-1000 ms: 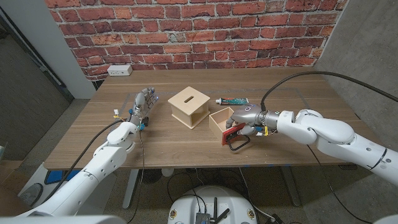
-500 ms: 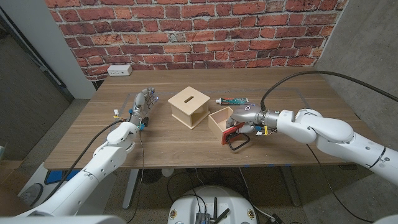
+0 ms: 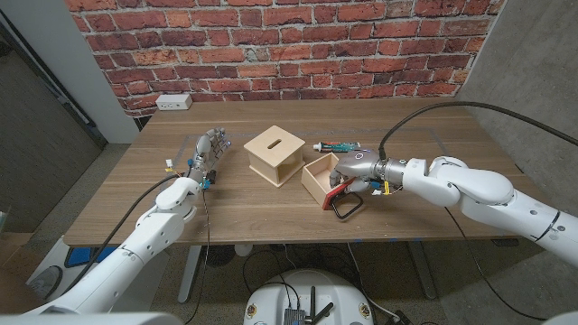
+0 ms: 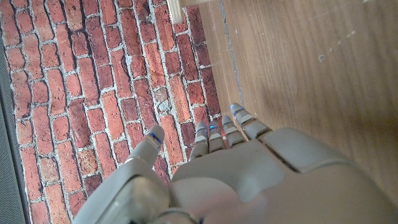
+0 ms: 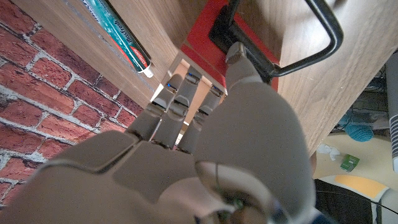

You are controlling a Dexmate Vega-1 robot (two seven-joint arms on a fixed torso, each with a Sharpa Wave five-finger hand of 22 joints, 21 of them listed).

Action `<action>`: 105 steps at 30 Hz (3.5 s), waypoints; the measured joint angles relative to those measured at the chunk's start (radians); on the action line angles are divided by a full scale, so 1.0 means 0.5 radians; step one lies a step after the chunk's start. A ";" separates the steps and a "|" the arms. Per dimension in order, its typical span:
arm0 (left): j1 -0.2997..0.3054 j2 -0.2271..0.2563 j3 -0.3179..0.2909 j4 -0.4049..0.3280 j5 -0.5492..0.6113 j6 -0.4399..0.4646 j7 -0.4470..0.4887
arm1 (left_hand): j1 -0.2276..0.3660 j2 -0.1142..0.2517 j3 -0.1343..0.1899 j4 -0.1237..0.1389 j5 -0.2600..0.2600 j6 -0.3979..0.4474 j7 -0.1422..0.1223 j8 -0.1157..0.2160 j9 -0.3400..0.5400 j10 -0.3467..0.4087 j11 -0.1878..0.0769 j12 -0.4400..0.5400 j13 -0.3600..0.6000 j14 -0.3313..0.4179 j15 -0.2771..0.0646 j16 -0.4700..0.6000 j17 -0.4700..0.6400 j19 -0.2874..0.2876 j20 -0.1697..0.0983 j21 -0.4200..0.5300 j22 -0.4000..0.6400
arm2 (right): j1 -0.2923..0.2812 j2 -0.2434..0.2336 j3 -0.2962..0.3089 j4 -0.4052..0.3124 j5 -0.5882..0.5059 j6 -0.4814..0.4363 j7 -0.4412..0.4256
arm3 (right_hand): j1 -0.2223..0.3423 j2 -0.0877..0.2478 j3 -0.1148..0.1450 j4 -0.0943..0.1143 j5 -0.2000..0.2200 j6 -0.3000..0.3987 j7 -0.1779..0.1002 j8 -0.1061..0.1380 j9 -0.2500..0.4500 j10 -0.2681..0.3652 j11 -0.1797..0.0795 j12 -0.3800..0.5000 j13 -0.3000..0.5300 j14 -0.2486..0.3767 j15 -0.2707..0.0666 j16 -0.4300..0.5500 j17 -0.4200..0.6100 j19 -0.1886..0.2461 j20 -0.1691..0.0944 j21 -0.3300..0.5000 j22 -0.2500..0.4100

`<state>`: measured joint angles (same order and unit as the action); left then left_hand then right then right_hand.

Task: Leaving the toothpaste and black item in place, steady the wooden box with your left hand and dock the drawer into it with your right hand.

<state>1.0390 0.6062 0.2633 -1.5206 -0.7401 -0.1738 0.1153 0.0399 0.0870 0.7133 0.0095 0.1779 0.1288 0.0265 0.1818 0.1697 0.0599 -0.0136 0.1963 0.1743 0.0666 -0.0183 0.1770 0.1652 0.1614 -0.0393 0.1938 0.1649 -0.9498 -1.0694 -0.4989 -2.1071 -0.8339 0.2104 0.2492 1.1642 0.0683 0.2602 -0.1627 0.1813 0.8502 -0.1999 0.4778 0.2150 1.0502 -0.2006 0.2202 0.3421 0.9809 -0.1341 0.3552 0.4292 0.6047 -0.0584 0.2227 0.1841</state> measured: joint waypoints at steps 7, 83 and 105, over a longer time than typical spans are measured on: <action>0.004 -0.001 0.000 -0.005 -0.003 0.007 0.004 | 0.000 0.000 0.000 0.000 0.000 0.001 0.001 0.000 0.000 0.000 0.000 0.000 0.000 0.007 -0.007 0.000 0.000 0.000 0.000 0.000 0.000 | 0.042 -0.002 -0.002 0.021 0.034 0.050 0.035 | -0.004 0.004 -0.003 -0.003 0.008 0.018 0.003 0.001 -0.031 0.005 -0.003 -0.007 0.000 0.013 0.000 -0.040 0.100 0.009 0.002 0.027 0.010; -0.114 0.766 0.222 -0.770 1.271 0.515 0.077 | 0.032 0.011 0.041 -0.086 0.000 0.086 -0.057 0.000 0.005 0.054 -0.054 0.000 0.000 0.017 -0.032 0.000 -0.001 0.039 -0.004 0.000 0.000 | 0.475 0.087 -0.068 0.108 0.307 0.325 0.589 | -0.015 0.015 0.052 -0.055 0.008 0.154 0.010 -0.178 -0.055 0.036 0.001 -0.039 0.003 0.070 0.000 -0.218 0.241 0.077 -0.008 0.170 0.028; -0.114 0.972 0.257 -0.878 1.730 0.440 -0.060 | -0.013 -0.008 0.016 -0.038 0.000 0.045 -0.110 0.000 0.010 0.016 -0.069 -0.024 0.000 -0.023 -0.035 0.000 0.010 -0.024 -0.002 -0.031 0.000 | 0.566 0.135 -0.098 0.136 0.339 0.365 0.698 | -0.015 0.015 0.069 -0.072 0.016 0.161 0.004 -0.199 -0.052 0.036 0.000 -0.032 0.010 0.069 -0.001 -0.229 0.241 0.077 -0.008 0.211 0.029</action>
<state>0.9819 1.0921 0.3919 -1.9594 0.1250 0.0463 0.0853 0.0332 0.0829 0.7215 -0.0096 0.1779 0.1513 -0.0285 0.1819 0.1748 0.0676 -0.0479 0.1845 0.1743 0.0551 -0.0357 0.1770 0.1704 0.1492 -0.0403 0.1784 0.1649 -0.6670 -1.0019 -0.5477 -2.0391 -0.6644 0.3927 0.5985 1.1565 0.0758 0.2950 -0.1986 0.1892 0.9305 -0.1981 0.3782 0.1888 1.0680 -0.2005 0.2041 0.3472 1.0156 -0.1344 0.2405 0.5496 0.6430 -0.0626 0.3281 0.1985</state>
